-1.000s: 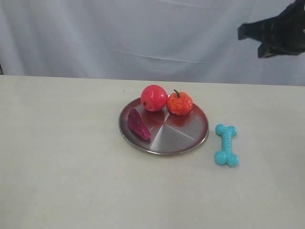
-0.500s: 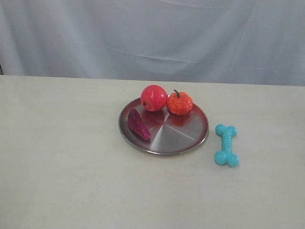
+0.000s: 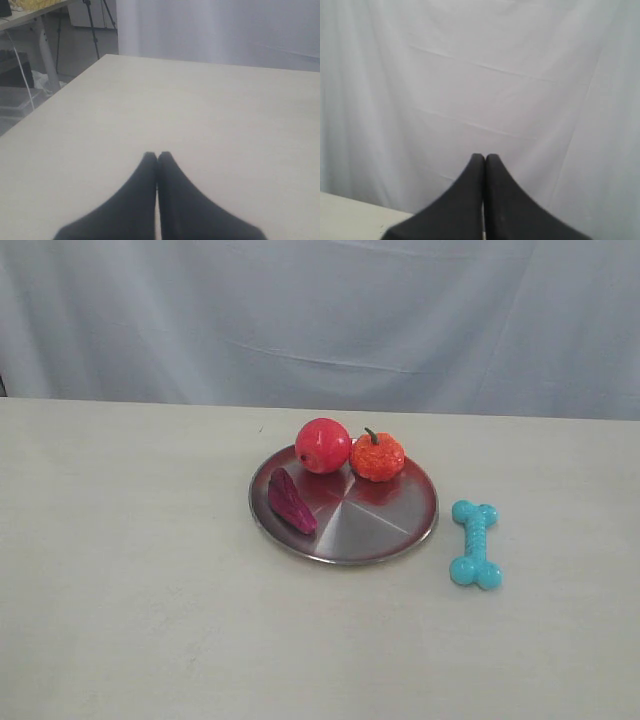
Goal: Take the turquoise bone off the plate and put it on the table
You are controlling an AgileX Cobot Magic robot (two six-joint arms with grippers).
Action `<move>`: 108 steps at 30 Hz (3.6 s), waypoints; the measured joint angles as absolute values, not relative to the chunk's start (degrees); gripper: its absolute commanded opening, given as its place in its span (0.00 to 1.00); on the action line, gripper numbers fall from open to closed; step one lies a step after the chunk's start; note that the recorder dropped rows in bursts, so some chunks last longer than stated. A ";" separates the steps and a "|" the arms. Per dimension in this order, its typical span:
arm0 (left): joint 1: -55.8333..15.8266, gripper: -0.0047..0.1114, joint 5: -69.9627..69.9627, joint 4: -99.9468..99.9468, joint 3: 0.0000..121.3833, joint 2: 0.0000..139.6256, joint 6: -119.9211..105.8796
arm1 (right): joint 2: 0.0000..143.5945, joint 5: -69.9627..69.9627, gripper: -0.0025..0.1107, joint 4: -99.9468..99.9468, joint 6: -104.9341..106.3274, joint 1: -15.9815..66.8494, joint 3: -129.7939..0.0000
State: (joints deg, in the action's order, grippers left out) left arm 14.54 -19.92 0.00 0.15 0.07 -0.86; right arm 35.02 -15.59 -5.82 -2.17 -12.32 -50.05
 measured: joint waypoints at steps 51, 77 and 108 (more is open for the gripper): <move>14.54 0.04 -19.92 0.00 0.15 0.07 -0.86 | 0.24 -4.93 0.02 -5.34 -6.02 -12.32 -15.94; 14.54 0.04 -19.92 0.00 0.15 0.07 -0.86 | 0.24 -4.73 0.02 -5.44 0.66 -12.32 -0.21; 14.54 0.04 -19.92 0.00 0.15 0.07 -0.86 | 0.24 -18.94 0.02 1.60 -2.17 -16.03 -0.21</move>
